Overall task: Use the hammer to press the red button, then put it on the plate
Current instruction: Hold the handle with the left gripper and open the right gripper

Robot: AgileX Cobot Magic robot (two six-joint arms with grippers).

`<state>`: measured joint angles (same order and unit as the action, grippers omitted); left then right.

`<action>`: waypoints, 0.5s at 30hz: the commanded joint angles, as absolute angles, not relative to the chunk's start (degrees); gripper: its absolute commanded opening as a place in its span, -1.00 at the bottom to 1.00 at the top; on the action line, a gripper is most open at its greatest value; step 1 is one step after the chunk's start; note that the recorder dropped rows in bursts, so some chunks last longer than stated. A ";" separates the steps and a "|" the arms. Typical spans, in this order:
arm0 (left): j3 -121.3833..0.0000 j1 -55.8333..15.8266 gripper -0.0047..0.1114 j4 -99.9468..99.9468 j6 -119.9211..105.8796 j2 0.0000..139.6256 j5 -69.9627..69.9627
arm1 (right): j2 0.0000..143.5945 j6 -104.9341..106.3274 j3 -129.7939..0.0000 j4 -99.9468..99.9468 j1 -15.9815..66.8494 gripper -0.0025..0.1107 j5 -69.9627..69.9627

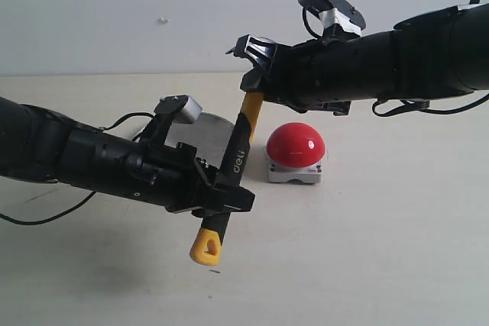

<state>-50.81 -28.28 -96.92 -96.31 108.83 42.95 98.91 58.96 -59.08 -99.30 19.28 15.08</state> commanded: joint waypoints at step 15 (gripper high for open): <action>-52.81 -28.58 -0.92 -97.46 -97.01 108.66 44.56 | 98.09 59.25 -59.82 -99.95 19.29 0.06 14.94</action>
